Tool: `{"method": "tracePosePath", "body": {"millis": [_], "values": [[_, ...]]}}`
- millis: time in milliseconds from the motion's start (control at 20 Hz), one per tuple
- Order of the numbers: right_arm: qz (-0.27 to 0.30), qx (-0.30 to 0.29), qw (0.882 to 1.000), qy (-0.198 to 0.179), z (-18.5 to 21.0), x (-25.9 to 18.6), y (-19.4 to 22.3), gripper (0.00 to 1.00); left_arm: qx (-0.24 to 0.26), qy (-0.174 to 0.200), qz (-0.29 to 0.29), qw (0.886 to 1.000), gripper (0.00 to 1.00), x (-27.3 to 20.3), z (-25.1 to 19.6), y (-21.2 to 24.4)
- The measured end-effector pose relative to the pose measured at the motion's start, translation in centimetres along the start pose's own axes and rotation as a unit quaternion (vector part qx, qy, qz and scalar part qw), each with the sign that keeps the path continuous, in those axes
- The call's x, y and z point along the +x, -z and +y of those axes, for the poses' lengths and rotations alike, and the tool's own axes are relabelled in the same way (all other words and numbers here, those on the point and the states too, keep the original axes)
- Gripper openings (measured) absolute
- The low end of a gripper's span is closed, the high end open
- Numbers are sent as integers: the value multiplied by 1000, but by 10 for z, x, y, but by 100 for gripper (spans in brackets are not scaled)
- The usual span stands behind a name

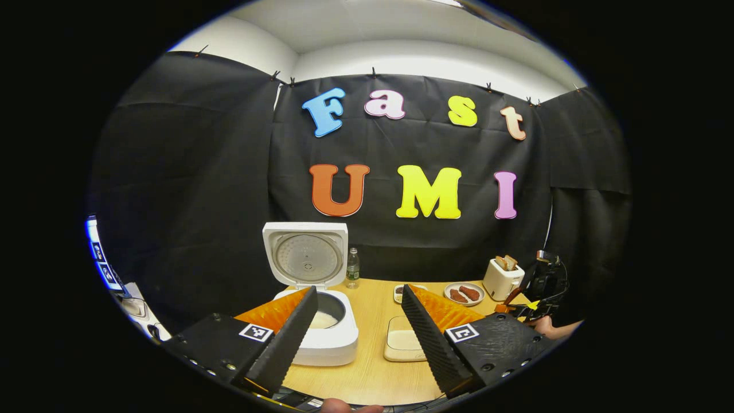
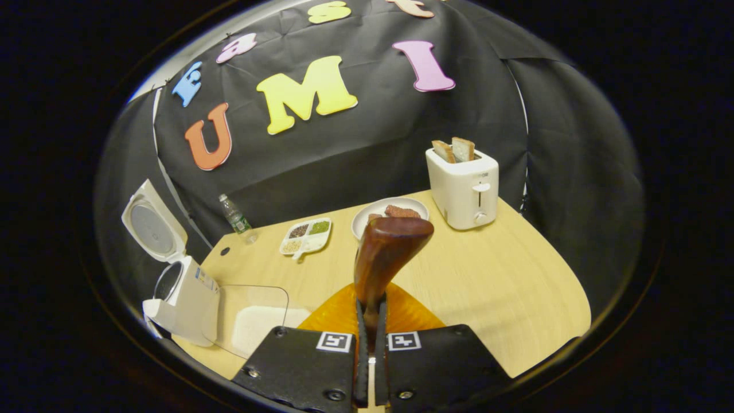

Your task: Close the left gripper, press the button to open the rice cooker; take a wooden spoon from the chopstick holder with the right hand, scoop a spoonful of rice and pour it into the rice cooker, then put the wooden spoon back into the chopstick holder.

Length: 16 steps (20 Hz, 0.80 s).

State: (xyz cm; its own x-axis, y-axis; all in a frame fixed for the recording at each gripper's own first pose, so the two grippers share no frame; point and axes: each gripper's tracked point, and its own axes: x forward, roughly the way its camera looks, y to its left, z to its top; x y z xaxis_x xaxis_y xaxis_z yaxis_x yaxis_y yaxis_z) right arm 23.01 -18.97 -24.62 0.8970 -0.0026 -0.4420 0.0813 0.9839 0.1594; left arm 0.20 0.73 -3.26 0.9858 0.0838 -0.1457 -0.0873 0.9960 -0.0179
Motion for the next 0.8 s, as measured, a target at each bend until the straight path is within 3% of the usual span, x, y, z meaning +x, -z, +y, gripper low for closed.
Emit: {"method": "tracePosePath", "body": {"millis": [600,700,750,800], "values": [[-2,38,999,8,-9,4,11,20,-4,-1,-2,1000,94,-4,5,-8],[-8,29,1000,6,-8,-2,6,36,-7,0,-6,1000,94,-3,6,-10],[-11,26,1000,8,-8,-5,3,53,-9,1,-8,1000,94,-3,7,-11],[-14,23,1000,12,-10,-9,0,63,-11,1,-11,1000,94,-2,9,-12]]}}
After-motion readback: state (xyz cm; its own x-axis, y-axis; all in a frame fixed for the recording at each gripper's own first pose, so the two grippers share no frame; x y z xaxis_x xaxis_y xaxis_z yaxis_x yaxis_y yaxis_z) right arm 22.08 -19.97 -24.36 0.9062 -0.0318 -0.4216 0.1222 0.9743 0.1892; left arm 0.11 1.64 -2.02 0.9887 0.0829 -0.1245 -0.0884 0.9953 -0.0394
